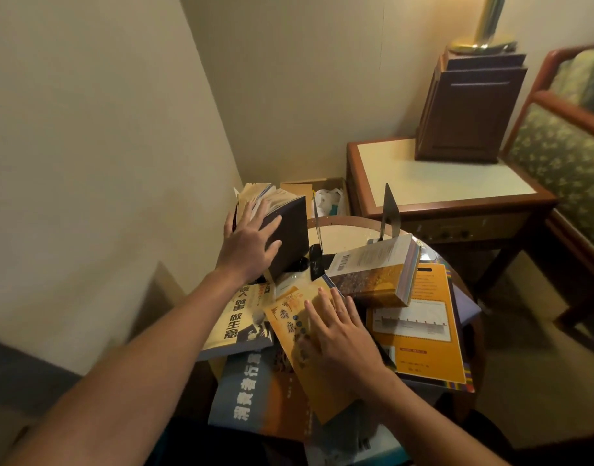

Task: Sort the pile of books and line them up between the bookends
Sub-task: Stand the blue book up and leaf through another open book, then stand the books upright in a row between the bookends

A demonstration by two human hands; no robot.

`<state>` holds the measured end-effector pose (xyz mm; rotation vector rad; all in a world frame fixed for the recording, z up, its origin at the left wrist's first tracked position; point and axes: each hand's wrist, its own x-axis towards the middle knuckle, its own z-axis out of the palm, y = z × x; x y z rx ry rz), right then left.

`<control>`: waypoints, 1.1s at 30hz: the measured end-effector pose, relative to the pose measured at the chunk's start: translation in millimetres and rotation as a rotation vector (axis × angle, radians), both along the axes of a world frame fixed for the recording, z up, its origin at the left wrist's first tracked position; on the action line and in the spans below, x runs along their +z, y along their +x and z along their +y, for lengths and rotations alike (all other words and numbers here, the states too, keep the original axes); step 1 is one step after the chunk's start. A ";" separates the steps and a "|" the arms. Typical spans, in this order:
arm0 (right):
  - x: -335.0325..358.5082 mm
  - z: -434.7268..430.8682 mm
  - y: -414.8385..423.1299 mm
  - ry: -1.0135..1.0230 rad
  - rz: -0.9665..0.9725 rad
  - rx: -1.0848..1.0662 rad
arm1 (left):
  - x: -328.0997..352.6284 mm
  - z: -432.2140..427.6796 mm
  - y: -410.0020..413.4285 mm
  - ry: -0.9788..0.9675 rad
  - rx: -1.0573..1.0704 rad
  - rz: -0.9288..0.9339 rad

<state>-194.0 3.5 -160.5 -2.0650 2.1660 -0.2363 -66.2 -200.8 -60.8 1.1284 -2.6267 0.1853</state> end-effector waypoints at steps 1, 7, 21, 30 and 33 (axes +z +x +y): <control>2.5 2.1 0.2 0.030 0.001 0.002 | -0.5 9.9 6.9 0.014 -0.001 0.020; 14.1 29.9 13.1 0.125 -0.064 -0.089 | -16.0 77.2 53.0 0.198 0.067 0.127; 18.7 79.0 1.0 0.199 -0.156 -0.300 | -71.6 167.5 69.6 0.550 0.219 -0.015; 25.6 72.3 -12.4 0.169 -0.250 -0.302 | -77.0 169.6 50.0 0.541 0.225 -0.127; 28.0 69.1 -15.4 0.172 -0.250 -0.309 | -79.7 171.5 49.0 0.547 0.217 -0.116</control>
